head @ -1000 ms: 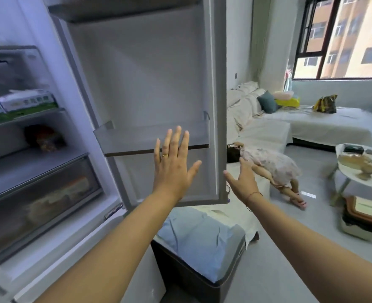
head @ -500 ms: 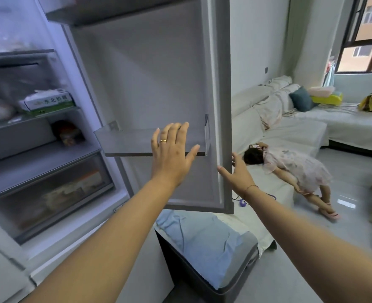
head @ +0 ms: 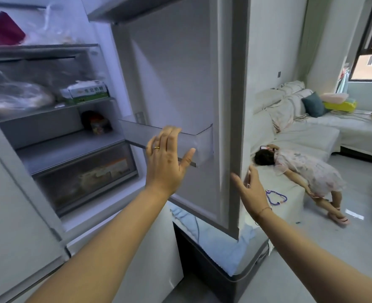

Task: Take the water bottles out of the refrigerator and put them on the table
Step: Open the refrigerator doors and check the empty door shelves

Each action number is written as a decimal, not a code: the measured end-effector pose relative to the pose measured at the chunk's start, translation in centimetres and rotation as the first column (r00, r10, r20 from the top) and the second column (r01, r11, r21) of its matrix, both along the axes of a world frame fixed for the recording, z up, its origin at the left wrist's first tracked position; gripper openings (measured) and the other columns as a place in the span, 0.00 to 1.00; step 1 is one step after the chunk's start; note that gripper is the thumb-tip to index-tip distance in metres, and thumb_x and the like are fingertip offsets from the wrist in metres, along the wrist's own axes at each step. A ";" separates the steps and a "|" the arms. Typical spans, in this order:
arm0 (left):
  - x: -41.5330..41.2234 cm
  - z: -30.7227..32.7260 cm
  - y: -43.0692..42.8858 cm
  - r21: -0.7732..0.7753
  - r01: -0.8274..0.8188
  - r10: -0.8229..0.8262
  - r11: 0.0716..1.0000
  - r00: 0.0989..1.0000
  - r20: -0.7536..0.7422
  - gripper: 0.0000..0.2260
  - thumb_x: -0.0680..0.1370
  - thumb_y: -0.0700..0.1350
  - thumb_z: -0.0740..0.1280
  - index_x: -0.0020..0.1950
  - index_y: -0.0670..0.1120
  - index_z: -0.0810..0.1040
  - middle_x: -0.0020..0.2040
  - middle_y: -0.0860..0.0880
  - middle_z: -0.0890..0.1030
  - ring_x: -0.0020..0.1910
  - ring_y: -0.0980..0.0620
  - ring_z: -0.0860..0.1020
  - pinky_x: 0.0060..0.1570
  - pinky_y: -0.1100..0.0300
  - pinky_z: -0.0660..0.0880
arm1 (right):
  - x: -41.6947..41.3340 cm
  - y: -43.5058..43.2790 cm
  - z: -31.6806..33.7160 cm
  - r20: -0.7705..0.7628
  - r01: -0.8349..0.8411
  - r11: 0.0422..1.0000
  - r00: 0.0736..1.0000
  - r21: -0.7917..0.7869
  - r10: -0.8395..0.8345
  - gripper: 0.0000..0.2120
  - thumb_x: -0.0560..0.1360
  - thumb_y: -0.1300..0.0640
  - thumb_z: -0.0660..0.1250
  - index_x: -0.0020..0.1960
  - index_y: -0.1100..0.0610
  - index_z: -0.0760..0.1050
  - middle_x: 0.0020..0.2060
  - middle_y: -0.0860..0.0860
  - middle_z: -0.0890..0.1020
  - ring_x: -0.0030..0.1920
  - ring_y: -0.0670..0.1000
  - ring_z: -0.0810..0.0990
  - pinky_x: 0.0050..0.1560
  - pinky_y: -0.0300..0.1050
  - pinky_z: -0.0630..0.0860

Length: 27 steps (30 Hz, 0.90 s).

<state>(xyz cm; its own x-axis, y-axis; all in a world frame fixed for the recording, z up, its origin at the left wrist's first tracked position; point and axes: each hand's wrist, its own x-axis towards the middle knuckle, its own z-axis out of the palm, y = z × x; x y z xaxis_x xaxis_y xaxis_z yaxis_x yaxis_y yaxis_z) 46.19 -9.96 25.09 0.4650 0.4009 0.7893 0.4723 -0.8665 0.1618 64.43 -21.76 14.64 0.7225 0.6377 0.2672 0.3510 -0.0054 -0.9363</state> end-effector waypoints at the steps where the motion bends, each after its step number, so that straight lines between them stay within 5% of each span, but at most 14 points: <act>1: -1.3 -0.1 0.1 -0.018 0.017 -0.017 1.000 1.000 0.016 0.25 0.79 0.57 0.55 0.68 0.42 0.69 0.68 0.44 0.72 0.71 0.44 0.67 0.70 0.45 0.59 | -1.6 -0.2 -0.2 0.015 0.025 1.000 1.000 0.000 -0.025 0.28 0.74 0.44 0.66 0.68 0.55 0.62 0.55 0.49 0.70 0.56 0.49 0.68 0.67 0.56 0.68; 6: -8.2 -0.1 0.5 -0.089 -0.005 0.009 0.996 0.999 0.047 0.32 0.78 0.61 0.51 0.75 0.42 0.62 0.76 0.44 0.64 0.76 0.45 0.60 0.75 0.46 0.51 | -10.8 -1.0 -0.8 0.063 0.041 0.995 0.997 0.095 -0.047 0.25 0.70 0.43 0.69 0.62 0.50 0.64 0.54 0.45 0.73 0.55 0.45 0.73 0.59 0.48 0.71; 12: -15.1 0.6 -0.5 0.059 -0.018 0.017 0.998 1.000 0.022 0.34 0.78 0.62 0.52 0.76 0.40 0.56 0.77 0.41 0.59 0.77 0.44 0.55 0.75 0.44 0.50 | -19.9 0.9 -1.8 0.144 -0.043 0.994 0.989 0.097 0.029 0.21 0.68 0.46 0.73 0.56 0.42 0.68 0.52 0.46 0.75 0.54 0.48 0.75 0.56 0.50 0.74; 17: -18.8 1.6 -0.2 -0.050 0.069 -0.069 0.996 0.998 0.003 0.36 0.77 0.65 0.52 0.78 0.48 0.46 0.79 0.45 0.51 0.78 0.53 0.48 0.75 0.48 0.46 | -24.6 4.9 -2.0 0.194 -0.128 0.984 0.969 -0.124 0.151 0.38 0.64 0.43 0.76 0.68 0.50 0.62 0.61 0.48 0.71 0.58 0.48 0.72 0.57 0.43 0.71; 20: -21.4 1.4 1.9 -0.159 0.053 -0.047 0.986 0.998 0.040 0.37 0.78 0.62 0.57 0.75 0.52 0.36 0.80 0.47 0.43 0.75 0.61 0.41 0.75 0.48 0.45 | -27.4 8.0 -1.3 0.281 -0.161 0.966 0.936 -0.200 0.214 0.45 0.63 0.42 0.75 0.73 0.53 0.57 0.67 0.51 0.67 0.66 0.51 0.68 0.66 0.47 0.68; 24: -24.9 1.3 5.5 -0.124 -0.145 0.141 0.982 0.989 -0.040 0.41 0.77 0.61 0.61 0.74 0.51 0.34 0.78 0.49 0.39 0.78 0.48 0.43 0.76 0.45 0.43 | -30.9 12.4 -0.6 0.353 -0.192 0.948 0.894 -0.252 0.275 0.53 0.63 0.38 0.73 0.76 0.47 0.43 0.73 0.52 0.57 0.70 0.55 0.63 0.68 0.49 0.65; 27: -26.6 1.4 7.9 -0.097 -0.307 0.297 0.947 0.949 -0.106 0.43 0.76 0.62 0.62 0.73 0.51 0.32 0.79 0.47 0.39 0.78 0.47 0.40 0.76 0.46 0.39 | -33.1 15.4 -0.5 0.393 -0.151 0.947 0.883 -0.283 0.258 0.56 0.62 0.36 0.72 0.75 0.45 0.36 0.76 0.54 0.51 0.74 0.57 0.58 0.71 0.54 0.63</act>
